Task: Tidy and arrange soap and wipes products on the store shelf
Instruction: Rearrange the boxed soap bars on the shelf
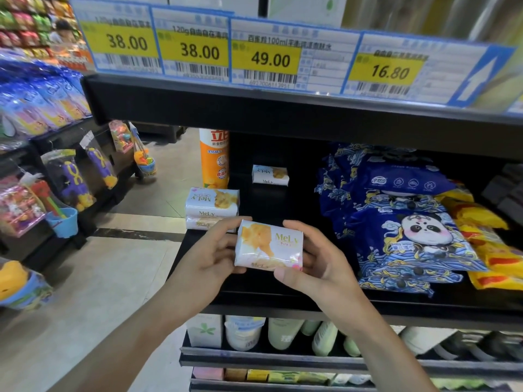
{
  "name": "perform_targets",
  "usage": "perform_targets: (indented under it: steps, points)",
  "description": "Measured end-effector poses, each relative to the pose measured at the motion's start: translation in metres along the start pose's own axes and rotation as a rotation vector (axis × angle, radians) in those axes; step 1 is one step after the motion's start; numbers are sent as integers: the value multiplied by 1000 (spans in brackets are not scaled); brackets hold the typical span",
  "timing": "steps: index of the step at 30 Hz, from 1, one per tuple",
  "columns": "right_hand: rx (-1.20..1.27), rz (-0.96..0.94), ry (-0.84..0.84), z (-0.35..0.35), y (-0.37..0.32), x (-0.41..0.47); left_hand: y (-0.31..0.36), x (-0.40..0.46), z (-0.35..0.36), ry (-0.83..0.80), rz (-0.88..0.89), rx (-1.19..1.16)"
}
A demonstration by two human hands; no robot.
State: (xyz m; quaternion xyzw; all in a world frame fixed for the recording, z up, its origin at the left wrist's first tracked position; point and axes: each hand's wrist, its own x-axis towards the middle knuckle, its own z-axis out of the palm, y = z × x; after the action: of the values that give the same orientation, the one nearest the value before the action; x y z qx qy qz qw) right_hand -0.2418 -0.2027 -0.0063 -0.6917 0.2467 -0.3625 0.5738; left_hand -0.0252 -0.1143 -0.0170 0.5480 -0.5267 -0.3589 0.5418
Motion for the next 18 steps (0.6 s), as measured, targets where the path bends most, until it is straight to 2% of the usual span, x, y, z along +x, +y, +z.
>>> perform_targets:
  steps: [9, 18]
  points:
    - [-38, 30, 18, 4, -1, 1, 7, -4, 3, 10, 67, 37]
    - [-47, 36, 49, 8, -5, -2, 12, -6, 5, -41, 49, -25]
